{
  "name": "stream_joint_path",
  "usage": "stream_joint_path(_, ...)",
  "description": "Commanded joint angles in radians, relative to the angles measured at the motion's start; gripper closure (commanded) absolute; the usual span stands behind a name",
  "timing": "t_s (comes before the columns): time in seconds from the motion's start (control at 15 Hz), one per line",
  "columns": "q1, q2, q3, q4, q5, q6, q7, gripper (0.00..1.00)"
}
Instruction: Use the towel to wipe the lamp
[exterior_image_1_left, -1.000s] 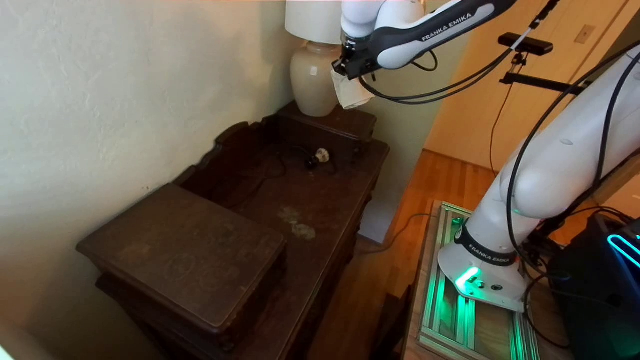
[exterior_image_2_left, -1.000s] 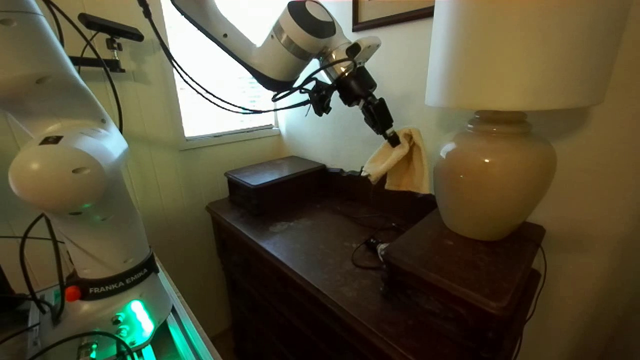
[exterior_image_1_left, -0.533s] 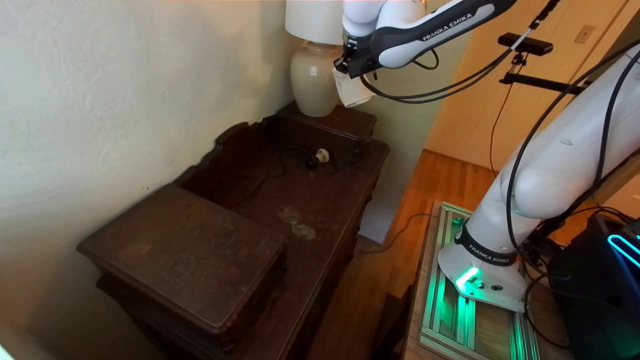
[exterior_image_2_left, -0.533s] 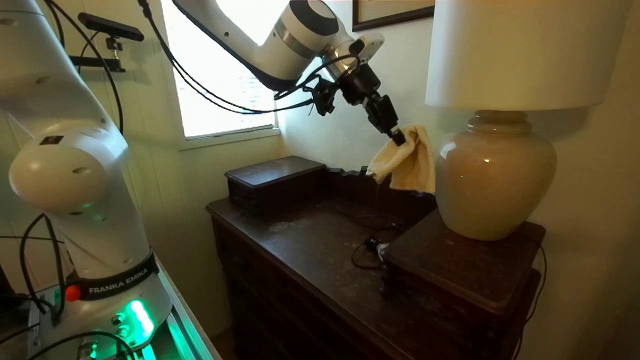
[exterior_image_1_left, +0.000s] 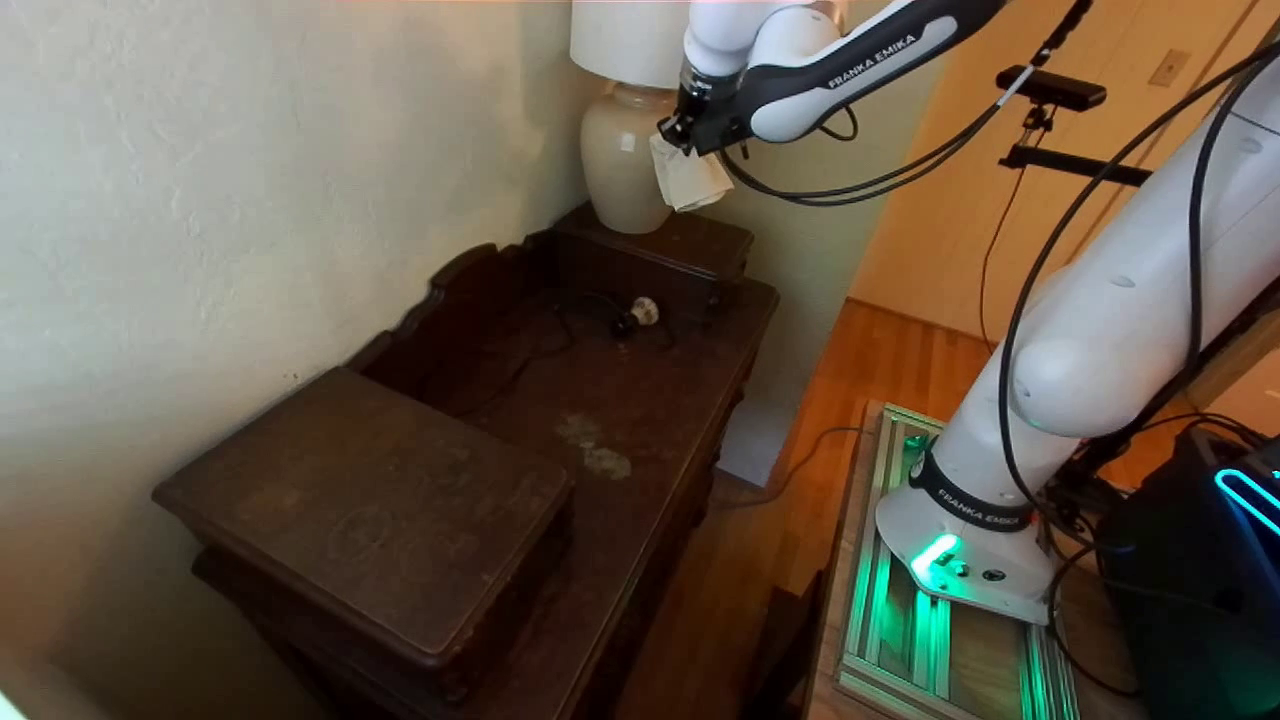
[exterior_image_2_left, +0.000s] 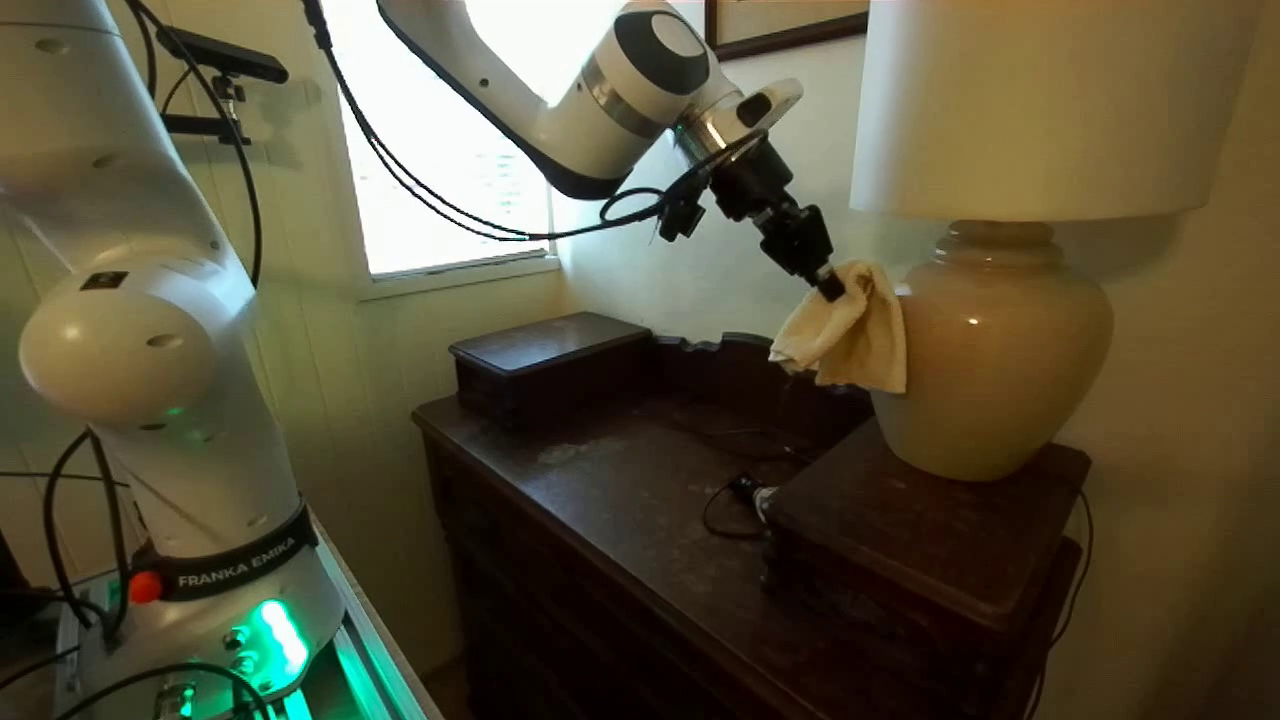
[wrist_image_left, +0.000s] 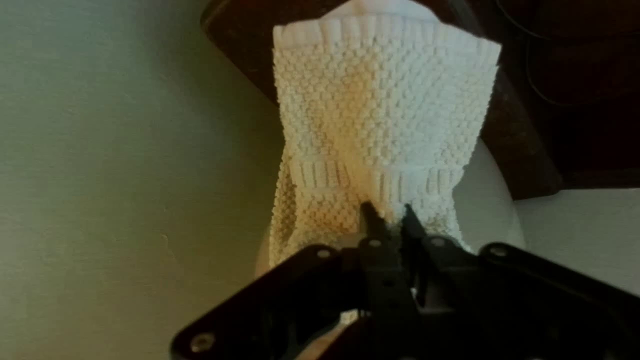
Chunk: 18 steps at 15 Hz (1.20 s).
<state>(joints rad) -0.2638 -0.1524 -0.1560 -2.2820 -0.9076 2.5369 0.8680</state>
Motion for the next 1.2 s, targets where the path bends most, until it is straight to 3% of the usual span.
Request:
stream_joint_path(0.0, 0.012, 0.051, -0.022, 0.041, 0.044, 0.07, -0.087, 0.97)
stream_joint_path(0.4, 0.011, 0.1, -0.035, 0.07, 0.148, 0.127, -0.218, 0.97)
stream_joint_path(1.13, 0.007, 0.179, -0.056, 0.093, 0.34, 0.119, -0.411, 0.97)
